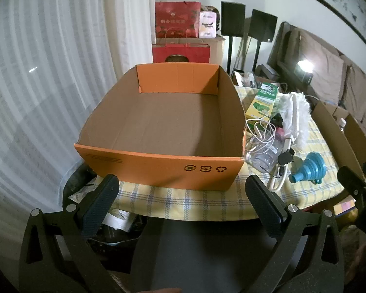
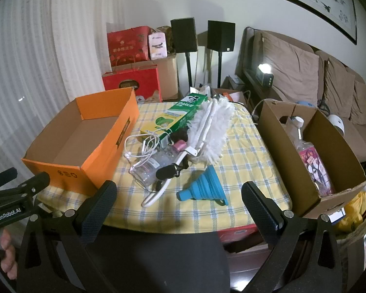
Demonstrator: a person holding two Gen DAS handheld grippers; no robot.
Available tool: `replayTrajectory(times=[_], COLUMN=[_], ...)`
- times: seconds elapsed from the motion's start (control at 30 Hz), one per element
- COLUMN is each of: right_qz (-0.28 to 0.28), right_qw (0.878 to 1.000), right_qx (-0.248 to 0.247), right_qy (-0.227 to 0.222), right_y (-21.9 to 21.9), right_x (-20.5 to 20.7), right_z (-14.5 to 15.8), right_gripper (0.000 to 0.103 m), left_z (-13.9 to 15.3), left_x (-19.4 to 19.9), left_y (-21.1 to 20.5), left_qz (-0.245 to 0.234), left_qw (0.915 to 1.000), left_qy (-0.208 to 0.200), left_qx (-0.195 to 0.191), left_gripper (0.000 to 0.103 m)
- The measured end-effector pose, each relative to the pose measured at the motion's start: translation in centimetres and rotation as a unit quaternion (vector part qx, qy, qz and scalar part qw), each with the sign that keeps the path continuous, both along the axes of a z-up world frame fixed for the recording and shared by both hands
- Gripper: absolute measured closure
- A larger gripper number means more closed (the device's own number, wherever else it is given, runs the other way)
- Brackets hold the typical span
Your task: Organize objects
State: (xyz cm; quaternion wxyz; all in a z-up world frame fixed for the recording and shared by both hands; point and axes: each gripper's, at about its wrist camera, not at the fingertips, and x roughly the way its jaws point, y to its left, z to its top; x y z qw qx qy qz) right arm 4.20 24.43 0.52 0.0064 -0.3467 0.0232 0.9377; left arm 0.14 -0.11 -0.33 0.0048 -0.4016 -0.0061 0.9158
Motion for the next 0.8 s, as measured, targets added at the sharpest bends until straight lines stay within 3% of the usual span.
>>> replayTrajectory(times=[0.8], right_qz=[-0.001], right_qw=[1.0], right_qx=[-0.003], right_qy=[-0.001], right_y=[0.06], right_x=[0.01], right_z=[0.03], right_gripper=[0.0], left_z=[0.1], left_x=[-0.04], left_y=[0.27], left_qz=[-0.003], left_qw=[1.0], left_qy=[0.001], left_qx=[-0.004], left_gripper=[0.0])
